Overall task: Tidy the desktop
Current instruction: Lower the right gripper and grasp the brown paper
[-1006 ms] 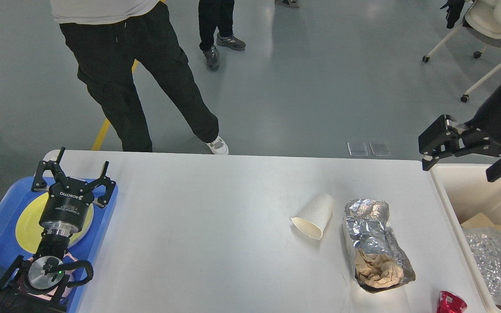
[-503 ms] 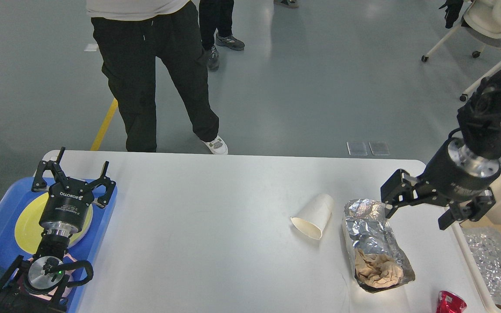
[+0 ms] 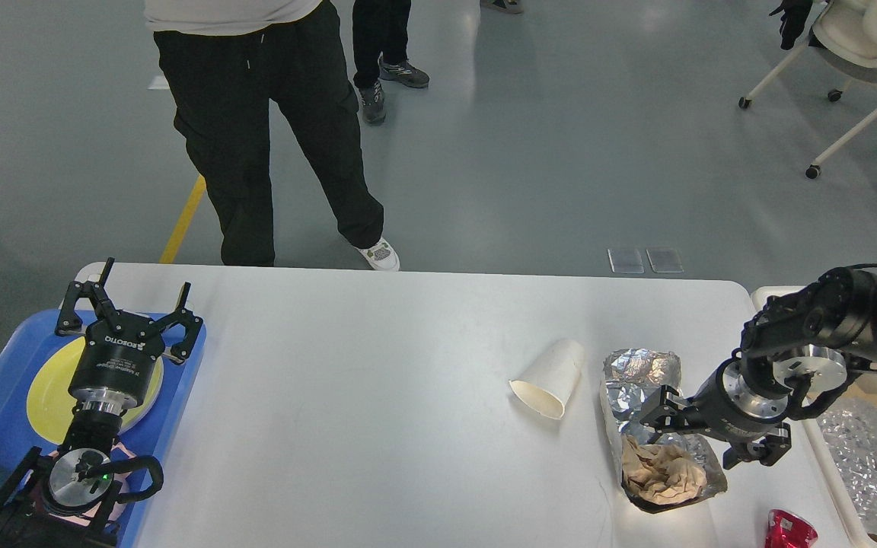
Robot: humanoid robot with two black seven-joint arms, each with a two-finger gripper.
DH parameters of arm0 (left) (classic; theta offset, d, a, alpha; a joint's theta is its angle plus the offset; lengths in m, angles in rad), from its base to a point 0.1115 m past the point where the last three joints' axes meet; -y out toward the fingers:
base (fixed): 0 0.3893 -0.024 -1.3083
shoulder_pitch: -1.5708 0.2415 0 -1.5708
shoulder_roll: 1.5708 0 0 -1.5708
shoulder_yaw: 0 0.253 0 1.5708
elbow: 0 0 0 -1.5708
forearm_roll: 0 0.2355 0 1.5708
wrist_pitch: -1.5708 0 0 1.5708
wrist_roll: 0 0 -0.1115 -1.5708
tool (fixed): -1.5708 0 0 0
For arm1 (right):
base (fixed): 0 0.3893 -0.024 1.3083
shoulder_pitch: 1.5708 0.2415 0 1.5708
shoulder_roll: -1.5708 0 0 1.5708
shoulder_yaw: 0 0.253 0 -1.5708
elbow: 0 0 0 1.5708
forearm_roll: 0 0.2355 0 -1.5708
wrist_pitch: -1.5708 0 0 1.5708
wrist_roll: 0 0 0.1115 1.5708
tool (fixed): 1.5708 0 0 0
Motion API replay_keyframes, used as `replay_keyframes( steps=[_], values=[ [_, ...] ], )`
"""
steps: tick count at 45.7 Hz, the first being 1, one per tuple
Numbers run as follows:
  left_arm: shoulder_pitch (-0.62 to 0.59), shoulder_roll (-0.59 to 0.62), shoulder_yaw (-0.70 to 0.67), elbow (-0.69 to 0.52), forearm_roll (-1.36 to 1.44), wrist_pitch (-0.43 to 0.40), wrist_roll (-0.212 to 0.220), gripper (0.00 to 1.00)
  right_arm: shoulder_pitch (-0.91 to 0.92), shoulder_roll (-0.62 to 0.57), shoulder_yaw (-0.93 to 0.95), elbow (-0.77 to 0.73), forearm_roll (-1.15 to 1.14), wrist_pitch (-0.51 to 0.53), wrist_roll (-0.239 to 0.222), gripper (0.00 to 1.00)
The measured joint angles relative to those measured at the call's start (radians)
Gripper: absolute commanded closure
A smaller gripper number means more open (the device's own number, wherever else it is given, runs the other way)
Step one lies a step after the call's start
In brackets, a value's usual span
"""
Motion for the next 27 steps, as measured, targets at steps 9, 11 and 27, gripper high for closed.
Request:
replay_keyframes(
  steps=[9,11,27],
  values=[
    [0.0,0.0,0.0,0.0,0.0,0.0,0.0,0.04,-0.065,0.031,0.009,-0.039,0.003,-0.044,0.0,0.0],
    [0.0,0.0,0.0,0.0,0.0,0.0,0.0,0.04,-0.074,0.035,0.01,-0.045,0.003,-0.052,0.0,0.0],
    [0.0,0.0,0.0,0.0,0.0,0.0,0.001,0.04,-0.181,0.042,0.062,-0.111,0.006,-0.075,-0.002,0.24]
  ],
)
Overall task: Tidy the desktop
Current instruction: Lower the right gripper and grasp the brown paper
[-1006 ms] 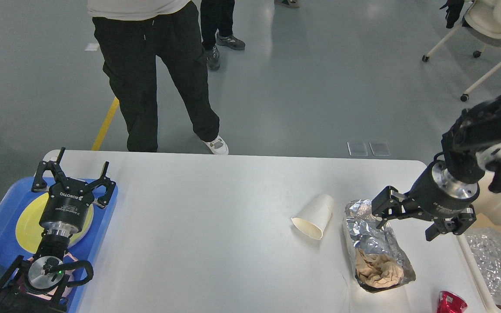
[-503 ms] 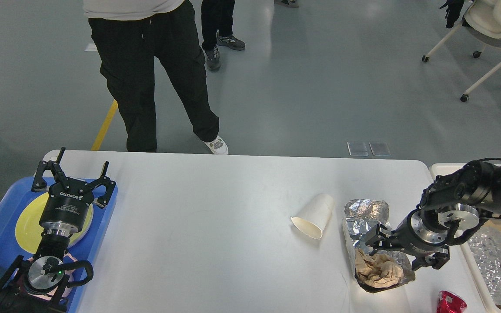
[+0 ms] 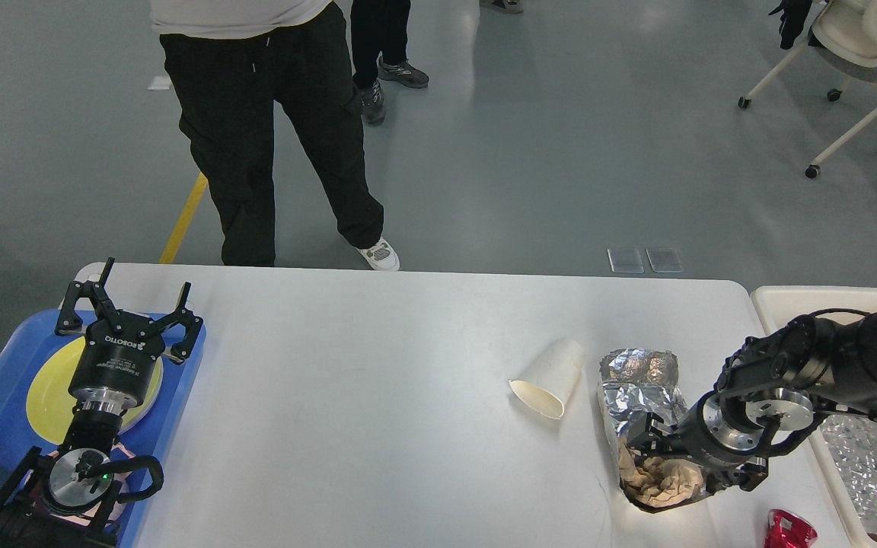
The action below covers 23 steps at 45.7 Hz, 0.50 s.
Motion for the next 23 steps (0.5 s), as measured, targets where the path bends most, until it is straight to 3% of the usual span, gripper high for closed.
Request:
replay_keyframes(
  steps=[4,7,8,23],
  values=[
    [0.0,0.0,0.0,0.0,0.0,0.0,0.0,0.04,-0.01,0.001,0.006,-0.006,0.001,-0.005,0.0,0.61],
    [0.0,0.0,0.0,0.0,0.0,0.0,0.0,0.04,-0.019,0.001,0.017,-0.01,0.004,-0.01,0.0,0.96],
    [0.0,0.0,0.0,0.0,0.0,0.0,0.0,0.04,-0.02,0.001,0.019,-0.01,0.004,-0.011,0.0,1.0],
    [0.0,0.0,0.0,0.0,0.0,0.0,-0.001,0.04,-0.019,0.009,0.023,-0.013,0.005,-0.003,-0.051,1.0]
  ],
)
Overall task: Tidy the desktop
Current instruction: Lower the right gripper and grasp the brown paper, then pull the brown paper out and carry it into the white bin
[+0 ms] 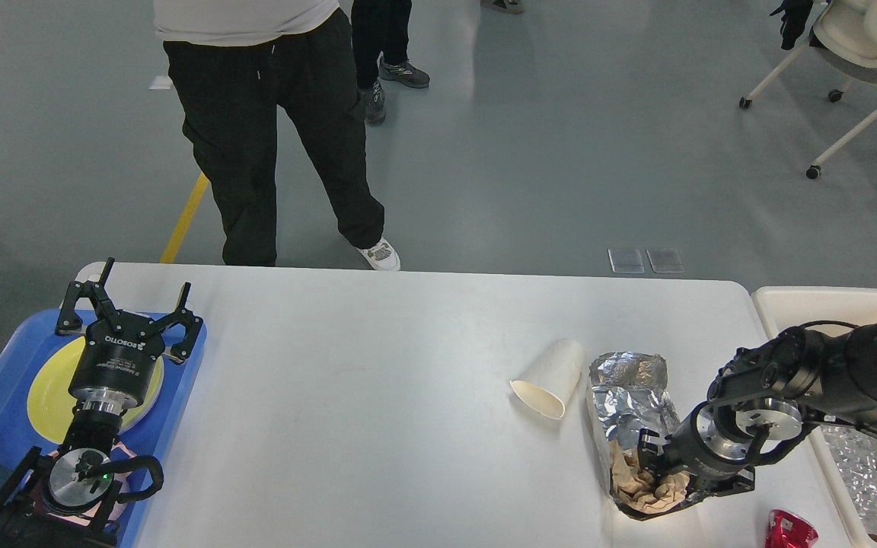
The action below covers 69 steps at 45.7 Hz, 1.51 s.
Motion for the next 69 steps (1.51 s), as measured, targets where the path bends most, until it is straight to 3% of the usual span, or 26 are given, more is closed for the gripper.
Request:
replay_keyframes(
  steps=[14,20,27,36,42,47,55,61,69],
  values=[
    [0.0,0.0,0.0,0.0,0.0,0.0,0.0,0.04,0.031,-0.005,0.0,0.009,0.0,0.006,-0.001,1.0],
    [0.0,0.0,0.0,0.0,0.0,0.0,0.0,0.04,0.117,-0.035,-0.001,0.058,0.007,0.076,-0.001,1.0],
    [0.0,0.0,0.0,0.0,0.0,0.0,0.0,0.04,0.324,-0.087,-0.044,0.172,0.023,0.177,-0.002,1.0],
    [0.0,0.0,0.0,-0.001,0.0,0.0,0.001,0.04,0.688,-0.072,-0.218,0.357,0.107,0.209,-0.002,1.0],
    [0.0,0.0,0.0,-0.001,0.0,0.0,0.001,0.04,0.985,-0.091,-0.32,0.45,0.126,0.349,-0.003,1.0],
    [0.0,0.0,0.0,-0.001,0.0,0.0,0.001,0.04,1.08,-0.1,-0.337,0.48,0.127,0.406,-0.003,1.0],
    [0.0,0.0,0.0,0.0,0.0,0.0,0.0,0.04,1.088,-0.106,-0.354,0.48,0.123,0.398,-0.002,1.0],
    [0.0,0.0,0.0,0.0,0.0,0.0,0.0,0.04,1.008,-0.126,-0.44,0.433,0.123,0.326,-0.002,1.0],
    [0.0,0.0,0.0,0.0,0.0,0.0,0.0,0.04,0.801,-0.312,-0.517,0.275,0.108,0.173,-0.002,1.0]
  ],
)
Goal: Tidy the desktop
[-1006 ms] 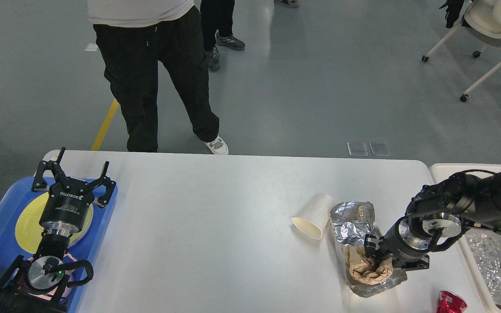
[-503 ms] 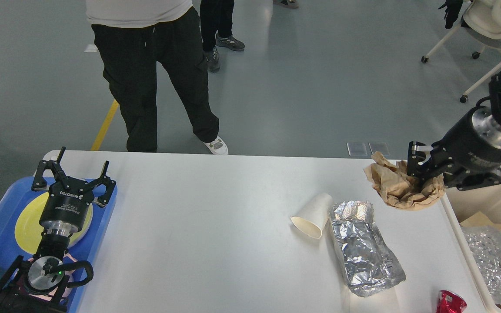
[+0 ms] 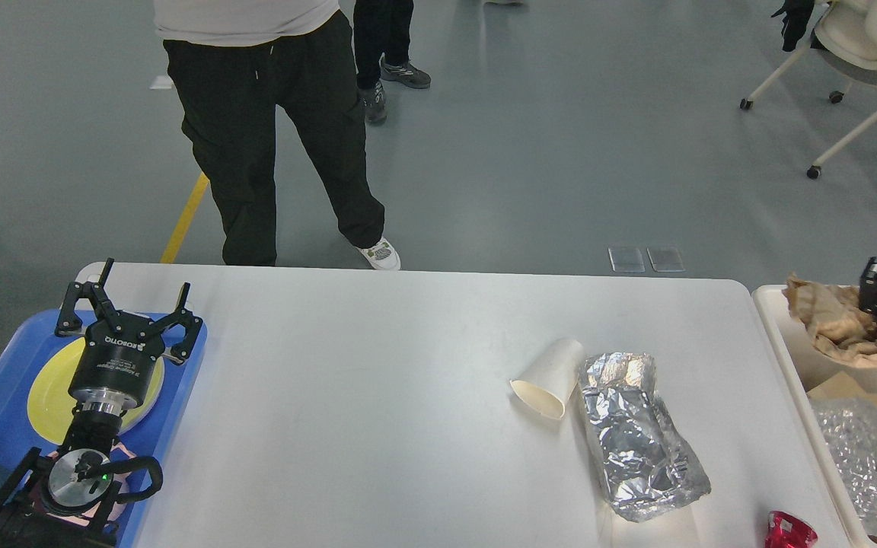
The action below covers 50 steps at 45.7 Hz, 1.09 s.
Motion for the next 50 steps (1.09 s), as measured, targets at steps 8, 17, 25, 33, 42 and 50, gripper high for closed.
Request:
replay_keyframes(
  steps=[8,17,25,33,42,50],
  values=[
    [0.0,0.0,0.0,0.0,0.0,0.0,0.0,0.04,-0.389,-0.099,0.074,-0.345,-0.009,-0.052,0.006,1.0],
    [0.0,0.0,0.0,0.0,0.0,0.0,0.0,0.04,-0.877,-0.093,0.3,-0.723,-0.007,-0.169,0.005,1.0],
    [0.0,0.0,0.0,0.0,0.0,0.0,0.0,0.04,-1.271,0.007,0.485,-1.117,0.004,-0.212,0.003,1.0],
    [0.0,0.0,0.0,0.0,0.0,0.0,0.0,0.04,-1.581,0.158,0.638,-1.461,0.011,-0.283,0.003,1.0],
    [0.0,0.0,0.0,0.0,0.0,0.0,0.0,0.04,-1.638,0.207,0.67,-1.506,0.01,-0.343,0.003,1.0],
    [0.0,0.0,0.0,0.0,0.0,0.0,-0.001,0.04,-1.645,0.214,0.675,-1.507,0.011,-0.351,0.001,0.96]
  ],
)
